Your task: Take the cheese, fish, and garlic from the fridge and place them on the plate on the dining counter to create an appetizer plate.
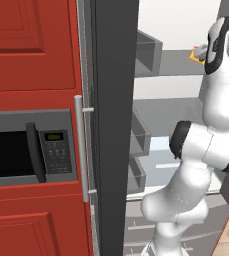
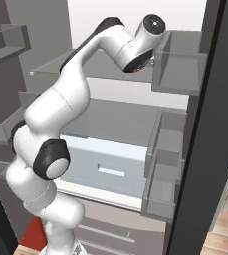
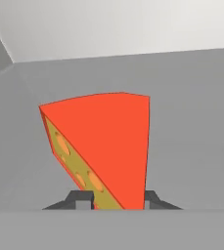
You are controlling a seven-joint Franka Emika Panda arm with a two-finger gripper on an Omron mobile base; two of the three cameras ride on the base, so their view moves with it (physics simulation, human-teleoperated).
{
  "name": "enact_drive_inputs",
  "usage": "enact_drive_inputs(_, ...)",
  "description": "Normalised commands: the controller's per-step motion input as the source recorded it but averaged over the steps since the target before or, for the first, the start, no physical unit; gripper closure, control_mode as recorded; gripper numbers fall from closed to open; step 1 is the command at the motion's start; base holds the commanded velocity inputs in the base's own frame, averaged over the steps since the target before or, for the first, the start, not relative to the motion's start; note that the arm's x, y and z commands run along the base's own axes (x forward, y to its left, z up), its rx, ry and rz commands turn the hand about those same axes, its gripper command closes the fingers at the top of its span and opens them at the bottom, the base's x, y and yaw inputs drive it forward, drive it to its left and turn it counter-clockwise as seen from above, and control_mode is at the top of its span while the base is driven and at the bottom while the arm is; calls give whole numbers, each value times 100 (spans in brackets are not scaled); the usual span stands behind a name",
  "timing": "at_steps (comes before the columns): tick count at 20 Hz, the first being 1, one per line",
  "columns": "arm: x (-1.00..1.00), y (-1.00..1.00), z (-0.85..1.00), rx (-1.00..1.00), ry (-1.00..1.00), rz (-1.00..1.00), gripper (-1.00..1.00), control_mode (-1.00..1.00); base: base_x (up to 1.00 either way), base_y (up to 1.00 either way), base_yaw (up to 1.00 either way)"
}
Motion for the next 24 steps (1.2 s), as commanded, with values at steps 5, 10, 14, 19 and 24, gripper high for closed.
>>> enact_drive_inputs(5, -100, 73, -17, -5, -16, 0, 100, -100, 0, 0, 0)
enact_drive_inputs(10, -100, 52, -5, -13, -19, -7, 100, -100, 0, 0, 0)
enact_drive_inputs(14, -100, 38, 0, -15, -13, -11, 100, -100, 0, 0, 0)
enact_drive_inputs(19, -100, 13, 7, -8, 0, -12, 100, -100, 0, 0, 0)
enact_drive_inputs(24, -100, 2, 29, -3, 4, -10, 100, -100, 0, 0, 0)
